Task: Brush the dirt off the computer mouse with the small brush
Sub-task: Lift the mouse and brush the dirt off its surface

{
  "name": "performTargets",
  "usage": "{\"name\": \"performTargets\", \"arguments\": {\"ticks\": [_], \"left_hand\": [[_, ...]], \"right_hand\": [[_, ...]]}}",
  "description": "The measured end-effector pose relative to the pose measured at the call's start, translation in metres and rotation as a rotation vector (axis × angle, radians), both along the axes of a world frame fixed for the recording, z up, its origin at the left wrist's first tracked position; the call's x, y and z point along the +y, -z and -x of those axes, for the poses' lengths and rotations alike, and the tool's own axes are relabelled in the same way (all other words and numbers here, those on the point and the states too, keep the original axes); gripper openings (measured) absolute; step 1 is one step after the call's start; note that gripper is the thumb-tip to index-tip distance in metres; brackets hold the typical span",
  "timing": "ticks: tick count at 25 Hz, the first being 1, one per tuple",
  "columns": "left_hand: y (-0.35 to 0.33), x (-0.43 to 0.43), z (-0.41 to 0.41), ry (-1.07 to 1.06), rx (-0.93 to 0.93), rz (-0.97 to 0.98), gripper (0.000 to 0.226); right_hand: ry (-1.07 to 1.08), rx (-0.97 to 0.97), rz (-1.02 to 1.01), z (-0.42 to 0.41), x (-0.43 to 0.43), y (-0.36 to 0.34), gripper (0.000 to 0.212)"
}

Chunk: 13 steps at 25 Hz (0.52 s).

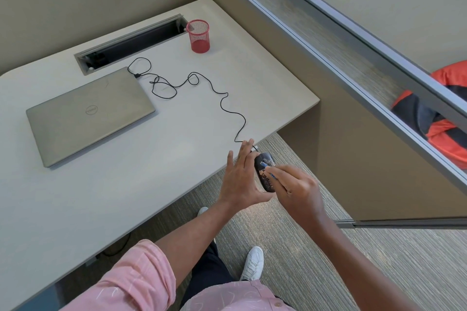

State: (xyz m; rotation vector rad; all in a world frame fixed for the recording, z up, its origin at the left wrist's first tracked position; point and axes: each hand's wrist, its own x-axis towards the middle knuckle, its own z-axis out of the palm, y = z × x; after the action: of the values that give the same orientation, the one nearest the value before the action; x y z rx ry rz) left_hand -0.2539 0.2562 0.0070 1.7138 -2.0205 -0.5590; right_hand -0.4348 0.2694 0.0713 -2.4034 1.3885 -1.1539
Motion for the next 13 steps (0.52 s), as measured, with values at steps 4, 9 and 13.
{"name": "performTargets", "arguments": {"ticks": [4, 9, 13], "left_hand": [[-0.001, 0.000, -0.002, -0.007, 0.000, -0.011, 0.112], [-0.002, 0.002, -0.004, 0.004, -0.015, -0.021, 0.123], [-0.004, 0.005, -0.004, 0.007, -0.013, -0.003, 0.121]], "right_hand": [[-0.019, -0.010, -0.034, 0.000, 0.008, 0.002, 0.010], [0.199, -0.420, -0.337, -0.002, -0.002, -0.007, 0.011], [0.405, -0.913, -0.630, 0.000, -0.028, -0.011, 0.006]]}}
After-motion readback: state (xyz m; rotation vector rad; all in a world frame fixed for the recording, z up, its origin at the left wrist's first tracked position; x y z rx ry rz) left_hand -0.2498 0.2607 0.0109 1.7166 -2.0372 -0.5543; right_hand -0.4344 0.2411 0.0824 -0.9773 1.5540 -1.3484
